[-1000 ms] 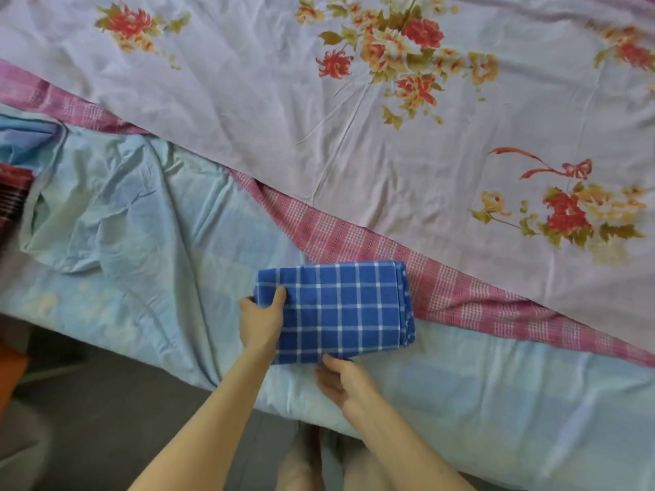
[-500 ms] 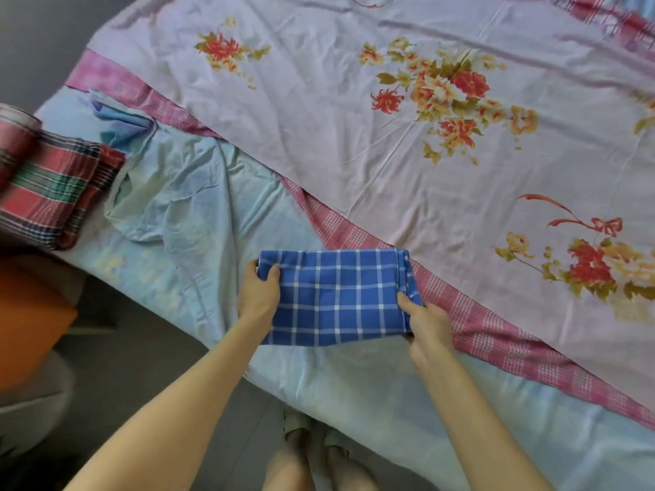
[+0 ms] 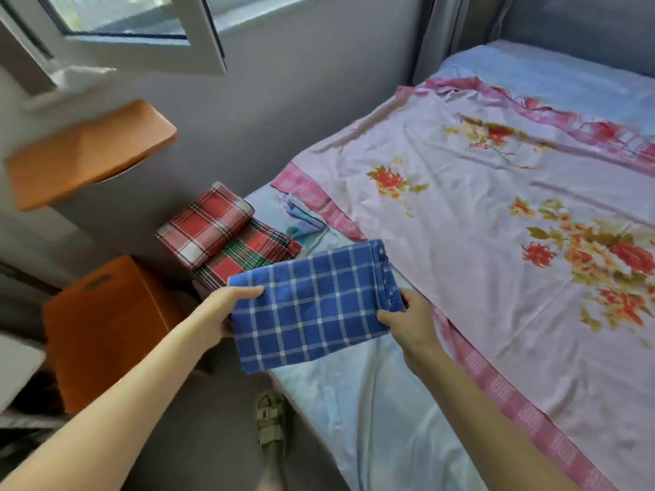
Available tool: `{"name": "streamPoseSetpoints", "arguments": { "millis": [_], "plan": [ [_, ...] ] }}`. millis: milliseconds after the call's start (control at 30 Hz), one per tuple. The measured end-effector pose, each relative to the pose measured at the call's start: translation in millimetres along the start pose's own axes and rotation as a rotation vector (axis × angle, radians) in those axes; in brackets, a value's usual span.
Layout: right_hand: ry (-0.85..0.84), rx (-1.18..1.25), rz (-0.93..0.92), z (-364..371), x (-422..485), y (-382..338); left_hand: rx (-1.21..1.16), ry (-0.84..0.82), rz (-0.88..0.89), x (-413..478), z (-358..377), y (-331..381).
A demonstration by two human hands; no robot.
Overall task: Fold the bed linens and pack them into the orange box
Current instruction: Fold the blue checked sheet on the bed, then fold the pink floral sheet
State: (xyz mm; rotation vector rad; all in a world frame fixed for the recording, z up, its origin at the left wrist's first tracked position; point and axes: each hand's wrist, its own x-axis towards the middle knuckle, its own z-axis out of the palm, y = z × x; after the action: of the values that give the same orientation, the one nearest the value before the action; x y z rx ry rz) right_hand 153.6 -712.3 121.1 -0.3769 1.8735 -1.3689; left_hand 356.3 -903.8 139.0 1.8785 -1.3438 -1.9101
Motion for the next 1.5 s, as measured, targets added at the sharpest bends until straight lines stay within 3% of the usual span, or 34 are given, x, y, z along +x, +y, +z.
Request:
{"name": "streamPoseSetpoints", "arguments": {
  "millis": [200,400,533,633,667,767,833,900,1000,1067,1200,1500],
  "plan": [
    [-0.096,-0.128,0.033,146.6,110.3,-46.7,-0.057,0.029,-0.061,101.8,-112.3,57.8],
    [-0.109,-0.276,0.132,249.4,211.6,-56.0,0.060,0.046,-0.292,204.4,-172.8,90.4],
    [-0.120,-0.517,0.147,285.7,260.0,-44.0,0.416,0.027,-0.335,245.6,-167.4,97.8],
    [-0.241,-0.893,0.145,294.1,282.2,-35.2,1.054,0.107,-0.041,268.7,-160.5,111.5],
    [-0.262,-0.994,0.145,293.3,291.2,-33.1,1.143,0.154,0.100,278.2,-157.8,121.1],
    [-0.245,-1.062,0.179,273.6,314.5,-36.9,0.958,0.156,0.397,300.9,-132.1,158.0],
    [-0.164,-1.048,0.192,248.3,330.1,-41.5,0.820,0.081,0.454,314.8,-103.8,185.7],
    [-0.086,-1.042,0.216,220.1,345.8,-43.4,0.634,0.013,0.388,337.3,-75.8,208.7],
    [-0.010,-1.044,0.295,177.9,368.7,-38.2,0.214,-0.115,0.154,379.0,-26.5,232.4],
    [0.001,-1.095,0.341,155.1,384.7,-35.1,0.085,-0.138,0.097,406.6,5.3,244.5],
    [0.049,-1.206,0.418,117.5,429.3,-27.6,-0.016,-0.179,0.053,462.9,66.5,275.4],
    [-0.004,-1.337,0.575,91.5,505.3,28.7,-0.217,-0.022,-0.141,575.7,130.6,320.8]
  ]
}}
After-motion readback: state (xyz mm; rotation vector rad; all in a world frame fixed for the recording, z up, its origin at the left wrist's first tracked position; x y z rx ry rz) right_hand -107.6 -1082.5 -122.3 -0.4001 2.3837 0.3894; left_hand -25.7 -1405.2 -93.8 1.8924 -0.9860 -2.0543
